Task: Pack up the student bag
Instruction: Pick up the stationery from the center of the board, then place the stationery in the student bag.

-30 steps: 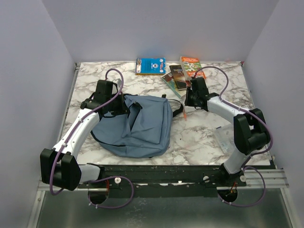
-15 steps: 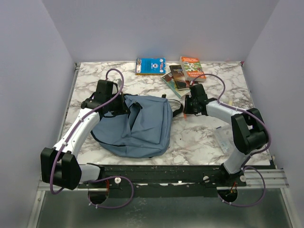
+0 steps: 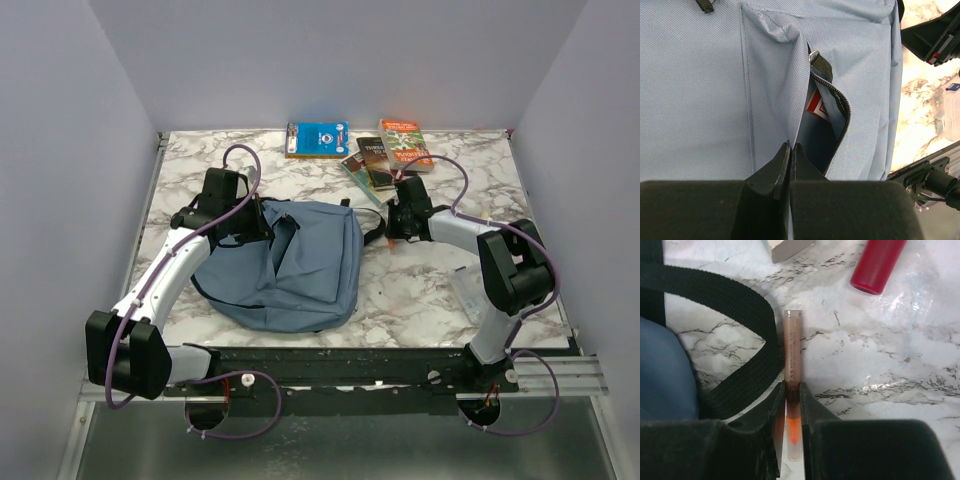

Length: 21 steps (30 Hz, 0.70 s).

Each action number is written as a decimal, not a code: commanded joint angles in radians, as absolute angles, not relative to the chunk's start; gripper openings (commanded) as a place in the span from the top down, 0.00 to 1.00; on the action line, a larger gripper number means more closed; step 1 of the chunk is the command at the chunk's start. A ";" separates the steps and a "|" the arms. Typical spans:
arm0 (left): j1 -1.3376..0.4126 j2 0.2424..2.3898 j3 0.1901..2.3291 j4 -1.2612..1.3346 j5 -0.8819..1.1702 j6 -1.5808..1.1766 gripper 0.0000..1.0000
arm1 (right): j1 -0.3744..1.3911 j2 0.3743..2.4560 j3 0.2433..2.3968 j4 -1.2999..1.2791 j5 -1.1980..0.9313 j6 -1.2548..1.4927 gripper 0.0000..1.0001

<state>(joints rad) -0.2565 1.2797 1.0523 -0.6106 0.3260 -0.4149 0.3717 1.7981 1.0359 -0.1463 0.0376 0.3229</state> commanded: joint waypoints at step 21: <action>-0.256 1.269 1.063 -0.580 0.368 -0.419 1.00 | 0.604 1.550 0.969 0.757 -0.471 0.379 0.99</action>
<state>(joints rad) -0.2565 1.2797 1.0523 -0.6102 0.3283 -0.4149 0.4877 1.4445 0.9298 0.4408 -0.2455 0.3176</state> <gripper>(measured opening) 0.007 0.027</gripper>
